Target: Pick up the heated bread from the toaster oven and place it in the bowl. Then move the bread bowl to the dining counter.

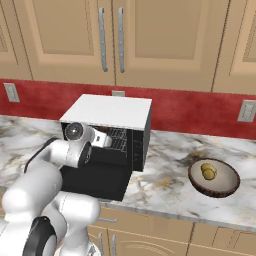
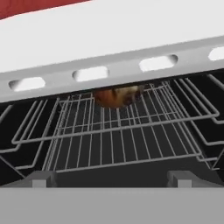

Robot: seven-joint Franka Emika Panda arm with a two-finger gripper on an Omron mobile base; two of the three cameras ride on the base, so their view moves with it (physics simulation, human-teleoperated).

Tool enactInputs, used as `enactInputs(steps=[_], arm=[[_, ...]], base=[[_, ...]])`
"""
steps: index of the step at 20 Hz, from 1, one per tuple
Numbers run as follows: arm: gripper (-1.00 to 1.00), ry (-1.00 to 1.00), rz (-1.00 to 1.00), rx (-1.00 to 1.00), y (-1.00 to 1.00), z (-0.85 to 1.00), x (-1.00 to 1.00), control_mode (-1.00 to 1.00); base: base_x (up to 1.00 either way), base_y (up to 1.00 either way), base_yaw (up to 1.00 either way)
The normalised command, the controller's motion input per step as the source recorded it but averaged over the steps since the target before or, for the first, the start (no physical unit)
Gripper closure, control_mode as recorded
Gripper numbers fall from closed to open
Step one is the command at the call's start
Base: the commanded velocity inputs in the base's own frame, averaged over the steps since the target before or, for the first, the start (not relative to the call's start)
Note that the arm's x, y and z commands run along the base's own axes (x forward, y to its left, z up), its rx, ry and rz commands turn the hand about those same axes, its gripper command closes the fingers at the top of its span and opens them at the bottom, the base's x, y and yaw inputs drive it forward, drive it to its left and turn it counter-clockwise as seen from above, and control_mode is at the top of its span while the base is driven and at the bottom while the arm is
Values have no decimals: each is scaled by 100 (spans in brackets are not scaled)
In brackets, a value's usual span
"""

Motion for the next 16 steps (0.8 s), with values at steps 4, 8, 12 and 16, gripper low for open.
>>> enactInputs(steps=[4, 8, 12, 16], arm=[[-100, 6, -3, 27, -19, 0, 0, -100], [-100, 0, -5, 20, -14, 0, 0, -100], [-100, 0, -7, 5, -1, 0, 0, -100], [-100, -4, -11, 2, 2, -3, 1, -100]], base=[[0, 0, 0], [0, 0, 0], [0, 0, 0], [0, 0, 0]])
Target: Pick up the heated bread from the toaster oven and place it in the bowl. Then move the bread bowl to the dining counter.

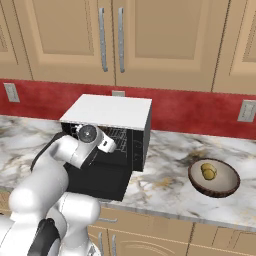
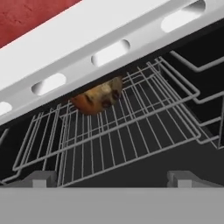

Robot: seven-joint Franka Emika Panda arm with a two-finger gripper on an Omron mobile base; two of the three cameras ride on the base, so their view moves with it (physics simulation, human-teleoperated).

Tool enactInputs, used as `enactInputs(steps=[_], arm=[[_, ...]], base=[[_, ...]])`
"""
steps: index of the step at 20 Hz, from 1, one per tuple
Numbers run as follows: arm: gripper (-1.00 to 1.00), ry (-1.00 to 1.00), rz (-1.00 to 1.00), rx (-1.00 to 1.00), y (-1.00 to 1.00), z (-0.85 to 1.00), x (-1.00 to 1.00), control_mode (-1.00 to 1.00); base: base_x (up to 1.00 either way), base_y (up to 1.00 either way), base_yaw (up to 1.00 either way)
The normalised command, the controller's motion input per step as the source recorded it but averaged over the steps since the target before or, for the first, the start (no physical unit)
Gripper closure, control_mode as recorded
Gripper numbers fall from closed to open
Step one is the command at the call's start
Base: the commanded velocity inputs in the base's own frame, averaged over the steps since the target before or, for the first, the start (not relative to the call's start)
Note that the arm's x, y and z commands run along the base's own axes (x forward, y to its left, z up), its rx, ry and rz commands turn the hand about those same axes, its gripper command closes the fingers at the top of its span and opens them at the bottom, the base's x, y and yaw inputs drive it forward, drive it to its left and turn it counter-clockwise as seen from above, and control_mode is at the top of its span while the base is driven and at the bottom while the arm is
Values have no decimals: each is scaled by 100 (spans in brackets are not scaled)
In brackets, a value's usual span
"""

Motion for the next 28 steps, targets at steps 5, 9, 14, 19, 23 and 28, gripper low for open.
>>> enactInputs(steps=[5, 9, 14, 19, 23, 28], arm=[[-100, -4, -13, 3, 0, -5, 3, -100], [-100, -8, -15, 7, 0, -22, 0, -100], [-100, -1, -8, 2, 1, -19, 7, -100], [-100, 0, 0, 0, 0, -55, -1, -100], [-100, 1, 0, 0, 0, -52, -9, -100], [-100, 0, 0, 2, -9, -40, -29, -100]], base=[[0, 0, 0], [0, 0, 0], [0, 0, 0], [0, 0, 0], [0, 0, 0], [0, 0, 0]])
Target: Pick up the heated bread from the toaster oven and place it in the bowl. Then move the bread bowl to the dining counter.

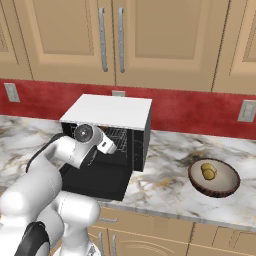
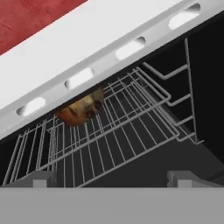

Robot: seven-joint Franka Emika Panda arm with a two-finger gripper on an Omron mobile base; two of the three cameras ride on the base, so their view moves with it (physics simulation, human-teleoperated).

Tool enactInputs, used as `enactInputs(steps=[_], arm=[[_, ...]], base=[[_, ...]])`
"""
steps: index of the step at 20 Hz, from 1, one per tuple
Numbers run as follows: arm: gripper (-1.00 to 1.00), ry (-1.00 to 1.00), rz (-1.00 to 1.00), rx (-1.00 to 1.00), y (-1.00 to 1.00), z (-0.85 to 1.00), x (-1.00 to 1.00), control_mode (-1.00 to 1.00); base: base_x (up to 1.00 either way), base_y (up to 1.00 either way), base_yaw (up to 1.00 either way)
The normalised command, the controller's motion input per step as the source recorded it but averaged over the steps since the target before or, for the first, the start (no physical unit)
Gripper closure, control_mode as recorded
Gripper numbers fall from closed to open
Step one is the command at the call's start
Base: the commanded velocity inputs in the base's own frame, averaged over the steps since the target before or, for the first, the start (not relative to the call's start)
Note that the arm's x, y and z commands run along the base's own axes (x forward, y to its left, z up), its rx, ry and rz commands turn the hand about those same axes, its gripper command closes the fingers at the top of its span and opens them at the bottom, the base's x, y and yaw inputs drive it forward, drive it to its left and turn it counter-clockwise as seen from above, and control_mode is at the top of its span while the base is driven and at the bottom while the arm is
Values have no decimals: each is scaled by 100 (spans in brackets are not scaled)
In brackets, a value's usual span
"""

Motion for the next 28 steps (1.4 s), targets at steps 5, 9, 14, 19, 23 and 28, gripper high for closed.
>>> enactInputs(steps=[5, 9, 14, 19, 23, 28], arm=[[-100, 0, 0, 0, 15, -7, 6, -100], [-100, 0, 0, -1, 31, -76, 1, -100], [-100, 0, 0, 0, 26, -47, 0, -100], [-100, -1, 0, 0, 8, 0, 10, -100], [-100, -5, 0, 0, 0, 0, 13, -100], [-100, -13, 0, 0, 0, -1, 10, -100]], base=[[0, 0, 0], [0, 0, 0], [0, 0, 0], [0, 0, 0], [0, 0, 0], [0, 0, 0]])
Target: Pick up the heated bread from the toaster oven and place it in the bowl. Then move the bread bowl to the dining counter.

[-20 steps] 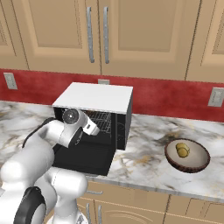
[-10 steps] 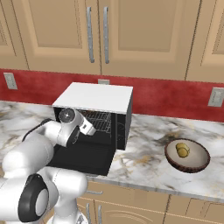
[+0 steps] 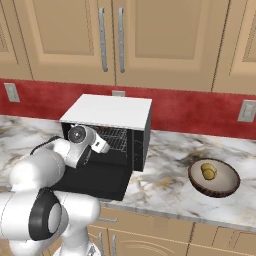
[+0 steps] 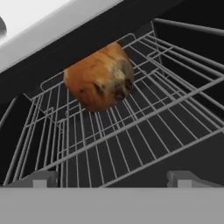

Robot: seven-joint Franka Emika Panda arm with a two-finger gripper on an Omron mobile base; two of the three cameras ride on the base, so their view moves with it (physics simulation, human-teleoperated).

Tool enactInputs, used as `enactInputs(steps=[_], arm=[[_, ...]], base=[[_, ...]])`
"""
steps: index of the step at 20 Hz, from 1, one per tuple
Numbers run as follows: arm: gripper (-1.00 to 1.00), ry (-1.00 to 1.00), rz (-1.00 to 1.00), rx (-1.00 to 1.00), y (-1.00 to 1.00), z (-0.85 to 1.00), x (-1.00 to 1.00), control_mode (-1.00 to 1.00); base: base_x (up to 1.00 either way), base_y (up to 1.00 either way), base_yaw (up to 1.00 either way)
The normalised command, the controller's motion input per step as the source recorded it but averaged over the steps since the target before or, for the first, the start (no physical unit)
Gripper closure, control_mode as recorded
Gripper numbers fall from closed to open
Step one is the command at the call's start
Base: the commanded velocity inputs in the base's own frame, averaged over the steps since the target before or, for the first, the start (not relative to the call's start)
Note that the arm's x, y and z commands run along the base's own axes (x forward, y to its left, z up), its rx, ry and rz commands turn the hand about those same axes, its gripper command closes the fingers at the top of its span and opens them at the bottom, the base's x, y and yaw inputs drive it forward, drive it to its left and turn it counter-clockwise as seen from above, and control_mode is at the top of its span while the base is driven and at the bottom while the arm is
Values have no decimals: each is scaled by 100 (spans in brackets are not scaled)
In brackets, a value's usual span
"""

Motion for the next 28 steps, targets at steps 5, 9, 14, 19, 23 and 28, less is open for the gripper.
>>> enactInputs(steps=[5, 9, 14, 19, 23, 28], arm=[[-100, -13, 0, -3, 0, -16, 3, -100], [-100, -2, 0, 0, 0, -2, 19, -100], [-100, 0, 0, -7, 2, -46, 10, -100], [-100, -3, 0, -3, 0, -23, 0, -100], [-100, -9, 0, 0, 0, 0, 0, -100], [-100, -4, 0, 0, 0, 0, 8, -100]], base=[[0, 0, 0], [0, 0, 0], [0, 0, 0], [0, 0, 0], [0, 0, 0], [0, 0, 0]])
